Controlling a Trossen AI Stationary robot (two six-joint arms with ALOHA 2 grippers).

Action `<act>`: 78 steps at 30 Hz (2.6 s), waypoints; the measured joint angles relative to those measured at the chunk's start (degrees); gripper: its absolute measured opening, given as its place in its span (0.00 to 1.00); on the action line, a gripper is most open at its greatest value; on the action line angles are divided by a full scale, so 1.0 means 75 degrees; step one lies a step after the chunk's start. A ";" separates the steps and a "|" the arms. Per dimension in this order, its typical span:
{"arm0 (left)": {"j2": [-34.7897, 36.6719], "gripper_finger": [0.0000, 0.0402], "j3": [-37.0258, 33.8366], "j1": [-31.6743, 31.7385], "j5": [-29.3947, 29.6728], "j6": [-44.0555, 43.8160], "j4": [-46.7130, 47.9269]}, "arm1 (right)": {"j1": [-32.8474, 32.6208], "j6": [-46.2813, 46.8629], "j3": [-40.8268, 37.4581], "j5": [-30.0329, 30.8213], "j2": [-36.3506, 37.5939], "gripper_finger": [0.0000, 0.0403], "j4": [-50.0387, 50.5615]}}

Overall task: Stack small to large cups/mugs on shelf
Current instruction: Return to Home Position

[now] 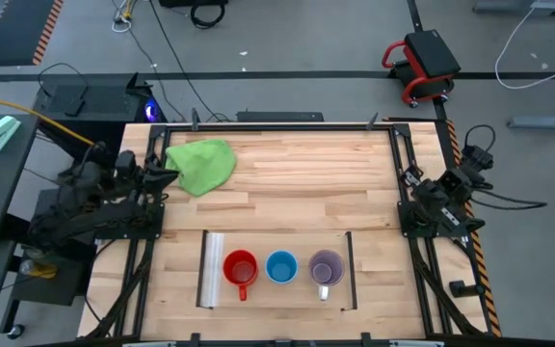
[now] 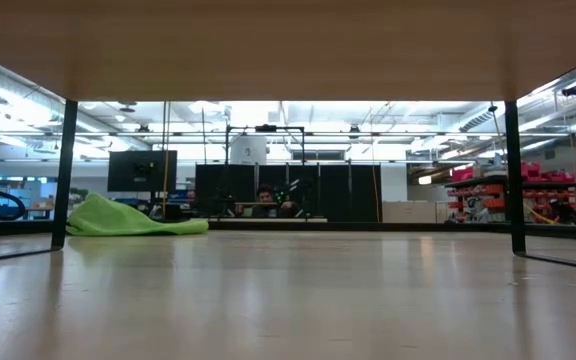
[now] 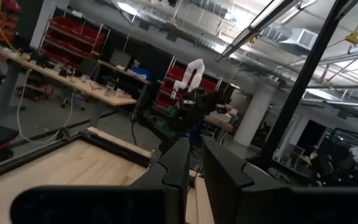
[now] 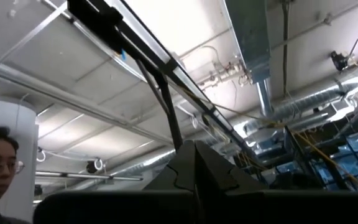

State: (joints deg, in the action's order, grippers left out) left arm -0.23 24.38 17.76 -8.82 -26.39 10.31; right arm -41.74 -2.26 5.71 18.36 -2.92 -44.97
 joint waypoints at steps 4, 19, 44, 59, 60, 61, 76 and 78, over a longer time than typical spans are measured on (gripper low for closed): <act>0.0000 0.12 -0.0338 0.0000 0.0078 -0.0003 -0.0455 | 0.0000 0.0233 -0.0273 0.0001 0.0000 0.02 -0.0090; -0.0003 0.13 -0.2397 0.0006 0.0911 0.0813 -0.4157 | 0.0000 0.0296 -0.0381 0.0178 0.0000 0.02 -0.0232; -0.0015 0.13 -0.2693 0.0009 0.1606 0.0962 -0.3841 | 0.2447 0.0964 -0.0713 -0.0170 0.0000 0.02 -0.0341; -0.0015 0.13 -0.2693 0.0009 0.1606 0.0804 -0.3098 | 0.4151 0.1511 -0.0710 -0.0526 0.0000 0.02 0.1117; -0.0015 0.13 -0.2693 0.0009 0.1606 0.0807 -0.3101 | 0.4167 0.1546 -0.0710 -0.0526 0.0000 0.02 0.1225; -0.0015 0.13 -0.2693 0.0009 0.1606 0.0831 -0.3104 | 0.4167 0.1584 -0.0710 -0.0526 0.0000 0.02 0.1295; -0.0017 0.13 -0.2690 0.0009 0.1630 0.1346 -0.2766 | 0.4164 0.1370 -0.0707 -0.0523 0.0000 0.02 0.1889; -0.0017 0.13 -0.2690 0.0009 0.1609 0.1409 -0.2583 | 0.4164 0.1188 -0.0707 -0.0523 0.0000 0.02 0.2099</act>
State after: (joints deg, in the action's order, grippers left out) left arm -0.36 4.21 17.82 3.25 -15.83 -9.06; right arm -10.50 6.65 0.40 14.44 -2.92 -29.22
